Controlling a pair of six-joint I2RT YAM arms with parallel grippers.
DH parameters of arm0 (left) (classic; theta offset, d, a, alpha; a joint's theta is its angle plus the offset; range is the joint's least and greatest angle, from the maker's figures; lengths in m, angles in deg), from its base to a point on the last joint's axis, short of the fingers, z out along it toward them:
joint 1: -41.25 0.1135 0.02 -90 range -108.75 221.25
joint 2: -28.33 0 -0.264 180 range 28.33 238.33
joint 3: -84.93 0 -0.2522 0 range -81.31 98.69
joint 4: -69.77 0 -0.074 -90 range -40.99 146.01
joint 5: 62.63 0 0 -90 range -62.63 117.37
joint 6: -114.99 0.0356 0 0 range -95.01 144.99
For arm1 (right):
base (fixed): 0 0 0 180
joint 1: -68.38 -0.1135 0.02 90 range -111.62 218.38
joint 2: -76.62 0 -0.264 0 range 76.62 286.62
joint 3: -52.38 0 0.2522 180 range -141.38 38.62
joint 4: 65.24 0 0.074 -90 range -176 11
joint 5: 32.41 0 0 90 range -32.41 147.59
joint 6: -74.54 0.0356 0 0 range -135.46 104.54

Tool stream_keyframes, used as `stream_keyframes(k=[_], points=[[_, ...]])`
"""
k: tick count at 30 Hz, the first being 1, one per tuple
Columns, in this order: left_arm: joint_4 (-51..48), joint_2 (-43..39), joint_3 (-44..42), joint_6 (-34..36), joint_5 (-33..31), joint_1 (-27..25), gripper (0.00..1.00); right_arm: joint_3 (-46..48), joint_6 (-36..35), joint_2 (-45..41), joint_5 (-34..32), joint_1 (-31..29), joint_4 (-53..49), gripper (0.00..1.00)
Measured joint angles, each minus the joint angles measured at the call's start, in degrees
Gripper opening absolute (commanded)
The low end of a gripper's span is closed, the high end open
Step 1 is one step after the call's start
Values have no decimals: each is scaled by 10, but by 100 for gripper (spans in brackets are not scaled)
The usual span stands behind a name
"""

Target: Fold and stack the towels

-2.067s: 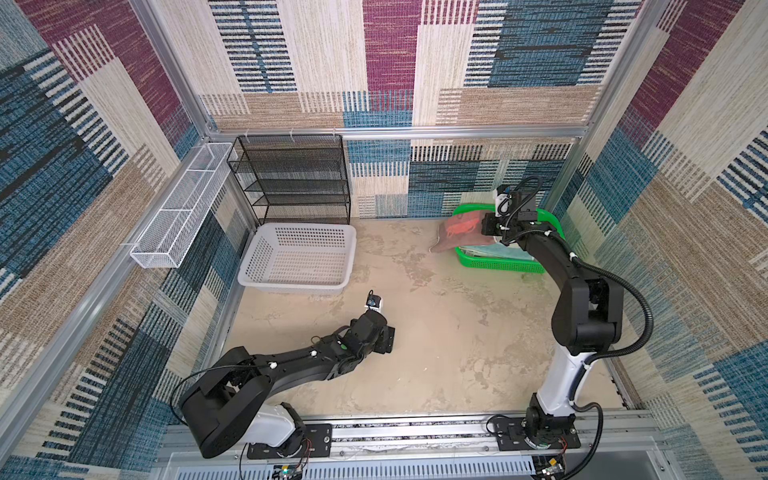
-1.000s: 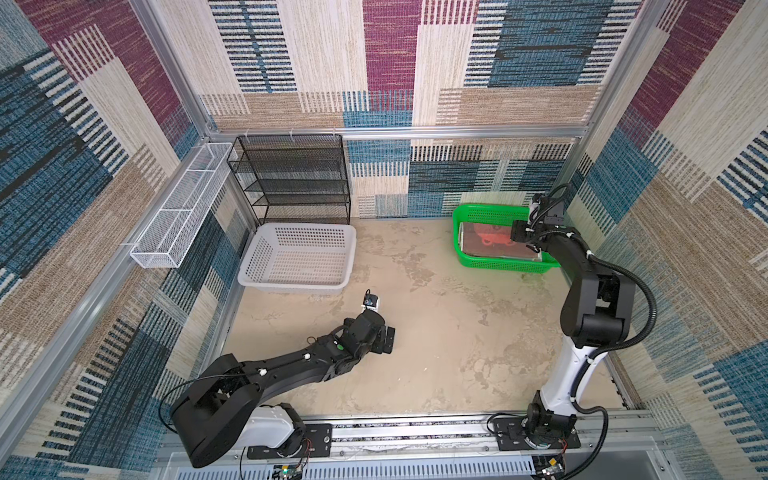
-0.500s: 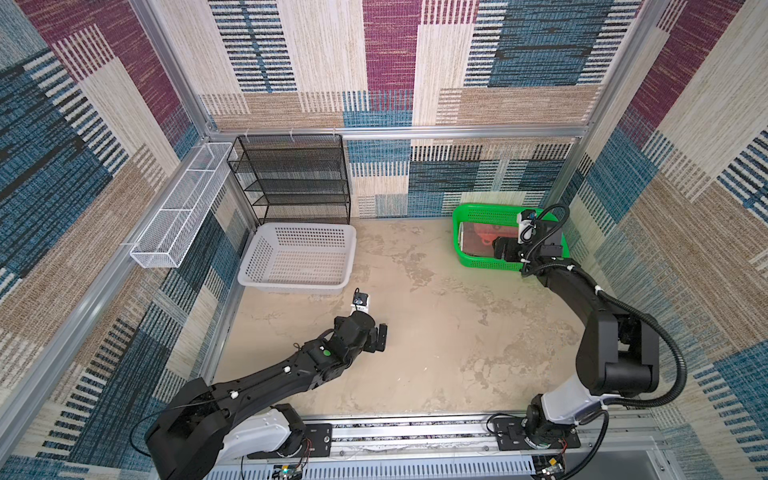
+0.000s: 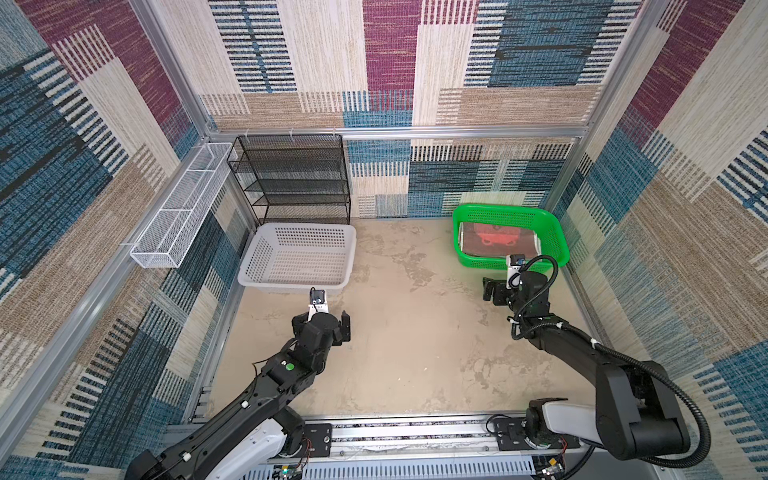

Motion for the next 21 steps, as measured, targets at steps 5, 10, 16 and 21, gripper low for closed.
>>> stream_keyframes(k=[5, 10, 16, 21], points=[[5, 8, 9, 47, -21, 28, 99, 72, -12, -13, -4, 0, 116, 100], [32, 54, 19, 93, -27, 58, 99, 103, -23, -3, -4, 0, 210, 100], [93, 98, 12, 128, -20, 100, 99, 130, -32, 25, -16, 0, 293, 100], [221, 136, -48, 178, 0, 152, 99, 157, -33, 46, -32, 0, 372, 100]])
